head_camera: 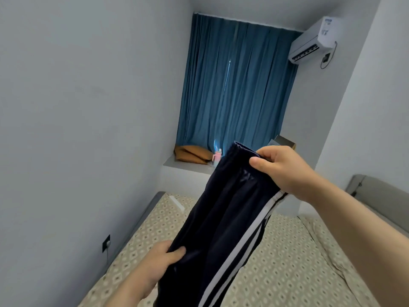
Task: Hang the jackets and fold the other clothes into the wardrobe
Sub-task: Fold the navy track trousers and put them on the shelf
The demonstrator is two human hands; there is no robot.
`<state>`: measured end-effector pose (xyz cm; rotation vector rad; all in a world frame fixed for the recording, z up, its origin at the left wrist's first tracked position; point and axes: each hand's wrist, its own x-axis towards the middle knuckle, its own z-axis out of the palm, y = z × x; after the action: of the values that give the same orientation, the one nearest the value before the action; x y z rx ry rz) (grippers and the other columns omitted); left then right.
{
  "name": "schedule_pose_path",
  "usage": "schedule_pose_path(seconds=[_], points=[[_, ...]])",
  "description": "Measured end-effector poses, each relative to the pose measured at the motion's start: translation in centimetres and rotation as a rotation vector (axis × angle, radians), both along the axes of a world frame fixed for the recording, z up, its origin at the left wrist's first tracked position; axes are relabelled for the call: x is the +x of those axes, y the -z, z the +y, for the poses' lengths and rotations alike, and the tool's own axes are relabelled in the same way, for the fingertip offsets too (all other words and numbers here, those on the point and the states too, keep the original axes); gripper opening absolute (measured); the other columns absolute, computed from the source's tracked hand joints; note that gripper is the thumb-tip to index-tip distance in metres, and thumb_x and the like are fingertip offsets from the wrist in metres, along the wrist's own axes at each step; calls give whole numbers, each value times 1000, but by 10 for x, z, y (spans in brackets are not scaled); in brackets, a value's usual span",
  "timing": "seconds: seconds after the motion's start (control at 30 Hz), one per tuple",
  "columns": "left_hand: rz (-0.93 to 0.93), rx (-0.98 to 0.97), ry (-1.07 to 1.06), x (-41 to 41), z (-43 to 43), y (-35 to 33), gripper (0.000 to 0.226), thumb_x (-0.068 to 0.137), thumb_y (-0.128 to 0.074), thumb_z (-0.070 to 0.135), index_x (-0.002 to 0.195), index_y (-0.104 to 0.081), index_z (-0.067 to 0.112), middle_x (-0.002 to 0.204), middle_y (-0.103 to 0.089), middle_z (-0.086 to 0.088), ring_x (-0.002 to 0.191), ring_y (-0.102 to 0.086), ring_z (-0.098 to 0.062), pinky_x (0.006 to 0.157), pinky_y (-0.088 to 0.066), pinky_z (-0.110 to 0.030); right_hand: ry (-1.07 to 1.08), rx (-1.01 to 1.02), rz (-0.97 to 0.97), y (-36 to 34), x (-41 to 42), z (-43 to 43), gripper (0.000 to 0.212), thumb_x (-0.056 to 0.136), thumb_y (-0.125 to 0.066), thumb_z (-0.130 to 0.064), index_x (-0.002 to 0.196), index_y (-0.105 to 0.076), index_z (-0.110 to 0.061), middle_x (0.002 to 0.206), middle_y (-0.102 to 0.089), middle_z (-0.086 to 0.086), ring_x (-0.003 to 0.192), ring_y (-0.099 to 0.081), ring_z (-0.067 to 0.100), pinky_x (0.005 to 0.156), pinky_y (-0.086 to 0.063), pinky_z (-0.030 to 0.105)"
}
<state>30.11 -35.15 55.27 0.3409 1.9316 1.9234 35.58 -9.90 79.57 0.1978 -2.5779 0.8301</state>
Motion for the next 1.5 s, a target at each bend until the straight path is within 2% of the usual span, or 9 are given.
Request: schedule_pose_path(seconds=[0.13, 0.27, 0.5, 0.67, 0.83, 1.0, 1.37, 1.43, 1.5], points=[[-36, 72, -116, -18, -16, 1, 17, 92, -62, 15, 87, -76, 6, 94, -74, -19, 81, -73, -29, 62, -56, -29, 109, -31, -82, 44, 5, 32, 28, 94, -59, -29, 80, -61, -6, 63, -56, 0, 56, -50, 10, 55, -38, 30], [130, -124, -107, -42, -24, -7, 25, 75, -77, 32, 80, -71, 8, 79, -71, -11, 69, -66, -19, 66, -49, -33, 147, -113, -275, 100, 18, 72, 14, 97, -58, -25, 88, -65, -17, 84, -71, -1, 74, -65, 12, 71, -52, 32], [190, -438, -23, -58, 16, 10, 43, 64, -74, 46, 81, -69, 7, 73, -69, -6, 68, -62, -16, 67, -44, -32, 229, -469, -508, 219, 33, 127, 17, 93, -54, -12, 107, -64, -13, 109, -71, 8, 102, -67, 24, 95, -50, 42], [181, -617, 26, -59, 86, 56, 28, 79, -79, 33, 66, -62, 15, 63, -65, 5, 60, -59, -8, 58, -40, -27, 354, -674, -583, 312, 48, 171, 25, 93, -42, -13, 106, -61, -23, 107, -68, -3, 100, -64, 16, 89, -49, 33], [168, -754, 78, -56, 180, 124, 39, 80, -80, 32, 57, -52, 16, 50, -50, 10, 48, -44, -3, 52, -32, -29, 481, -630, -612, 385, 67, 242, 25, 101, -47, -42, 92, -54, -20, 91, -62, -3, 79, -57, 10, 65, -42, 26], [142, -865, 148, -49, 284, 207, 35, 79, -78, 35, 63, -62, 8, 54, -59, 5, 51, -51, -5, 54, -38, -28, 541, -754, -726, 448, 95, 331, 25, 94, -63, -40, 96, -58, -16, 93, -65, -1, 79, -62, 11, 61, -43, 21], [123, -1091, 435, -15, 522, 406, 30, 97, -57, 37, 70, -58, 22, 69, -62, 4, 72, -61, -16, 66, -43, -30, 703, -704, -941, 669, 151, 525, 7, 103, -46, -28, 106, -48, -21, 101, -61, -7, 87, -60, 7, 70, -46, 23], [220, -1120, 348, -10, 566, 436, 21, 97, -55, 33, 81, -65, 23, 85, -69, 1, 87, -65, -26, 76, -47, -36, 743, -761, -944, 705, 157, 561, 7, 104, -44, -28, 107, -47, -23, 102, -59, -9, 88, -57, 3, 66, -43, 20], [364, -1150, 225, 0, 606, 461, 28, 97, -57, 29, 119, -65, 14, 123, -65, -9, 113, -59, -34, 96, -46, -42, 775, -810, -932, 735, 160, 593, 5, 104, -42, -27, 108, -46, -26, 103, -58, -12, 89, -56, 1, 66, -42, 19]])
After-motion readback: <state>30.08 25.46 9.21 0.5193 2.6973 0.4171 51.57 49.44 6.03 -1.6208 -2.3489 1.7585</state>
